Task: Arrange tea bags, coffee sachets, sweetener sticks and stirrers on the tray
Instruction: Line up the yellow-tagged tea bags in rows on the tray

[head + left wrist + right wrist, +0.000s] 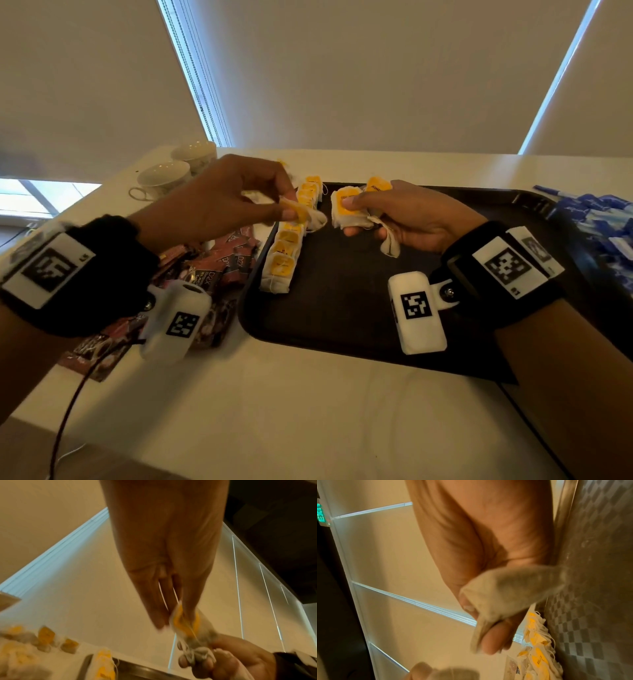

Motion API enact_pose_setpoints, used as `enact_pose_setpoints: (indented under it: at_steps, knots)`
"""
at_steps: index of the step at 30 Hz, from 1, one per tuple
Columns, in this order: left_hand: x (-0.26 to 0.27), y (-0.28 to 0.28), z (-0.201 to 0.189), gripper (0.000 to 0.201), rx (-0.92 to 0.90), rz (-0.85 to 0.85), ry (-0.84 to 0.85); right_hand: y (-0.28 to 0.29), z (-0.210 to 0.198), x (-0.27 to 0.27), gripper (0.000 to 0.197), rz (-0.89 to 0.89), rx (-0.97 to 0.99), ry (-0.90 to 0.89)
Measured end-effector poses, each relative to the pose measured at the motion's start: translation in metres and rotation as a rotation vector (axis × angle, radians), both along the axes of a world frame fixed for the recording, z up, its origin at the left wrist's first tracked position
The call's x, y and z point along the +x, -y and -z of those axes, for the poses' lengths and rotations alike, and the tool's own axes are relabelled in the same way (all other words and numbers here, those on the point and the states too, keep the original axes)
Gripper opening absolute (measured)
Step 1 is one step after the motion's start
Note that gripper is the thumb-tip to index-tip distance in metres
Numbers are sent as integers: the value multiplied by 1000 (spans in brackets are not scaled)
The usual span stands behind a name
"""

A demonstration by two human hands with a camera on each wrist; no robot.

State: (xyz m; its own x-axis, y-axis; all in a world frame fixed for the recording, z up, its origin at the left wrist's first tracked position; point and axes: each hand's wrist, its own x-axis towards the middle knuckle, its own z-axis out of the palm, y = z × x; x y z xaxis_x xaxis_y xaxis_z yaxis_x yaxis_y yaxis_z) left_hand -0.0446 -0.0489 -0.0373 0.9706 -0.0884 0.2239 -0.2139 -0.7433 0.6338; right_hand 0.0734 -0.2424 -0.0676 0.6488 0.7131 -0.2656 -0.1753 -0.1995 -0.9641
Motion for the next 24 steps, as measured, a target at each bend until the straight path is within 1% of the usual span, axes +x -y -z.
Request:
enact_pose_setpoints:
  at_steps: [1, 3, 4, 6, 8, 9, 11, 13, 14, 17, 22, 24]
  knots:
    - [-4, -3, -2, 13, 16, 32, -92, 0, 0, 0, 8, 24, 8, -3]
    - [-8, -11, -3, 9, 111, 121, -309, 0, 0, 1, 10, 49, 17, -12]
    - [-9, -14, -1, 10, 146, 159, -427, 0, 0, 1, 13, 54, 15, -15]
    - [-9, -17, 4, 13, 152, 196, -646, 1, 0, 1, 18, 57, 10, -14]
    - [-6, -17, 12, 12, 208, 228, -801, 0, 1, 1, 20, 53, 9, -12]
    - [-4, -16, 15, 10, 271, 245, -842, 0, 1, 0, 20, 51, 6, -12]
    - [3, -15, 21, 10, 403, 243, -845, 0, 0, -1, 20, 44, -3, -13]
    - [11, -15, 27, 12, 529, 193, -757, 0, 0, -2, 20, 37, -15, -6]
    - [13, -14, 30, 12, 558, 166, -708, 0, -1, -3, 20, 35, -21, -4]
    - [17, -8, 34, 18, 500, 106, -594, 0, -1, -2, 27, 37, -24, 2]
    - [21, -10, 35, 29, 444, 71, -532, -1, -1, -3, 31, 39, -29, -3]
    - [20, -13, 38, 29, 472, 64, -490, -1, -1, -3, 31, 33, -30, -3]
